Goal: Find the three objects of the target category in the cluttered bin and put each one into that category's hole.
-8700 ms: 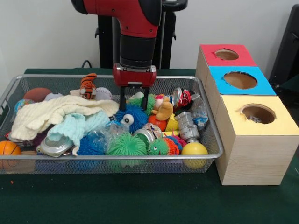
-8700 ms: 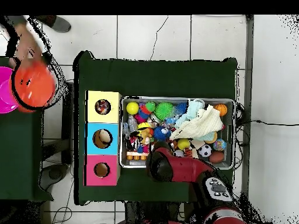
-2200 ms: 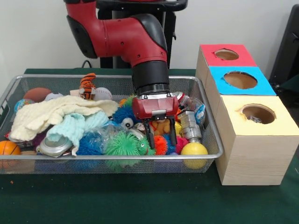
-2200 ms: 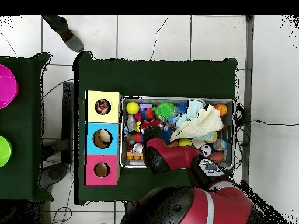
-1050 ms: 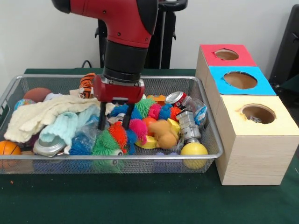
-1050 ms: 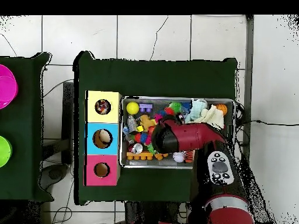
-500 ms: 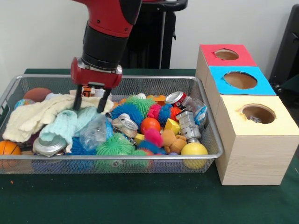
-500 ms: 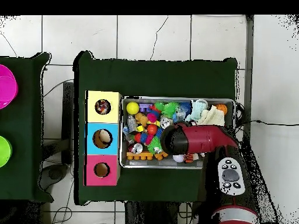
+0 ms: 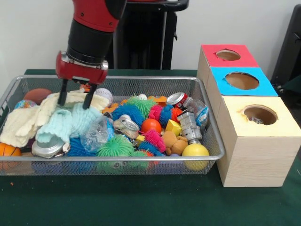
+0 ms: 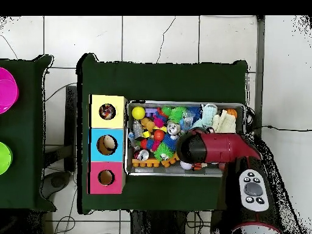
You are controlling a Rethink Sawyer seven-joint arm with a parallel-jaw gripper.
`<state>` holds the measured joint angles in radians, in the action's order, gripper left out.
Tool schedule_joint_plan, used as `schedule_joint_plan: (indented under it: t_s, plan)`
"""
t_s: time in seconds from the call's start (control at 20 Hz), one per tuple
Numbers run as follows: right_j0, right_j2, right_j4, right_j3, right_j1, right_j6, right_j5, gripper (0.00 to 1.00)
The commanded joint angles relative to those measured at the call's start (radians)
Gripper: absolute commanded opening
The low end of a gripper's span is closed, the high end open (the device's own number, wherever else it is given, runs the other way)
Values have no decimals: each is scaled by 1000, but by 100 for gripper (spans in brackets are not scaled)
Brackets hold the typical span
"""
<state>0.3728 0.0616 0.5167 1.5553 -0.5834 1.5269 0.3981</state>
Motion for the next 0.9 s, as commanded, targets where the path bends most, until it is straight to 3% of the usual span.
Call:
schedule_joint_plan:
  t_s: [0.05,0.55,0.8,0.9]
  plan:
    - [50,-55,51,-30,-14,-79,88,100]
    - [110,-99,66,-113,-37,-179,151,100]
    - [118,-126,69,-130,13,-154,129,100]
    - [152,-181,64,-122,51,-152,70,100]
